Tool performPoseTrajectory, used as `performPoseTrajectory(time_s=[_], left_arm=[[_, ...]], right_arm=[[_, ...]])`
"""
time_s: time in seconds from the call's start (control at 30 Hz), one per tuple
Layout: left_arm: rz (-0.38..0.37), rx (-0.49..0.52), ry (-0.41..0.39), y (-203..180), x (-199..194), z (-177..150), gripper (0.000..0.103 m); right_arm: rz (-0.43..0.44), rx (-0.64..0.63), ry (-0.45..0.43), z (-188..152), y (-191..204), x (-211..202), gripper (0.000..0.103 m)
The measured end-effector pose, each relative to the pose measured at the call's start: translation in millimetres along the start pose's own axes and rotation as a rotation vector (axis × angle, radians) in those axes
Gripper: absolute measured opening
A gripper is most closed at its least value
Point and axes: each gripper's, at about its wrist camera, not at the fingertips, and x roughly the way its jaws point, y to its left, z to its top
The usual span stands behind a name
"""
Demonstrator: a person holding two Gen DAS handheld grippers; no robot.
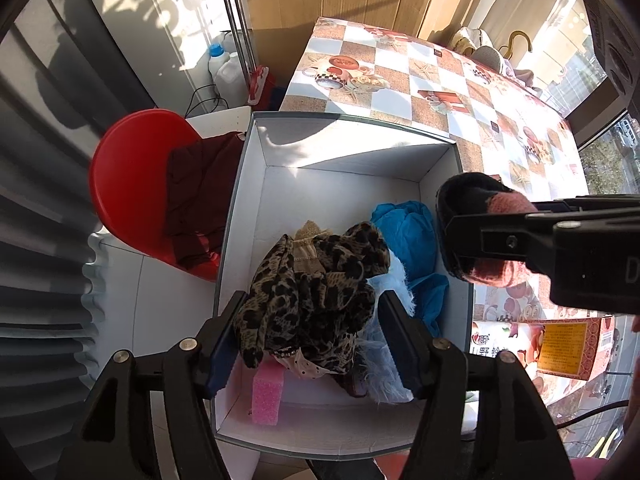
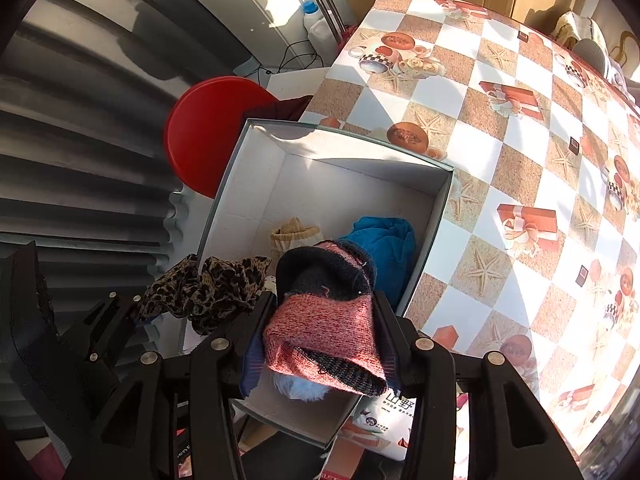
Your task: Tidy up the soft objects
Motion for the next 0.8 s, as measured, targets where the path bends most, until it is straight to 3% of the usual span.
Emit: performPoseTrajectory(time_s=[0.03,0.13,0.17,0.23,0.37,0.47,0.6,0.8], left_arm=[[0.002,-0.002,-0.009,0.0,-2.0,-0.3,0.084],[-0.001,0.002,-0.02,0.3,-5.7,-1.7,0.09],[0.003,0.002,-0.025,0.1,-7.1,-2.5,0.092],[0.003,0.004,-0.054,-0.7,-13.9,-4.9,0.102],[-0.003,0.029,-0.117,-4.6,-36.5,-9.0,0.103],[0.067,0.055,-0.15,-9.2,-54.7,-13.6,0.103],[-0.001,0.085,-0.086,-10.7,-63.4,-17.5,0.103],[-0.018,0.087,-0.02,-14.1,-68.5,-37.5,0.103]], right_arm=[[0.002,0.0,0.001,0.1,-0.2,-0.3,0.051],[0.001,0.006,-0.007,0.2,-2.1,-3.4,0.092],[0.0,0.01,-0.015,-0.1,-3.0,-5.6,0.098],[0.0,0.018,-0.018,-1.5,-4.7,-9.5,0.098],[-0.026,0.018,-0.023,-8.7,-7.0,-16.5,0.102],[-0.019,0.026,-0.023,-17.8,-9.0,-22.3,0.102],[-0.049,0.024,-0.023,-34.0,-5.6,-31.1,0.102],[-0.121,0.036,-0.061,-63.6,-2.8,-39.5,0.102]])
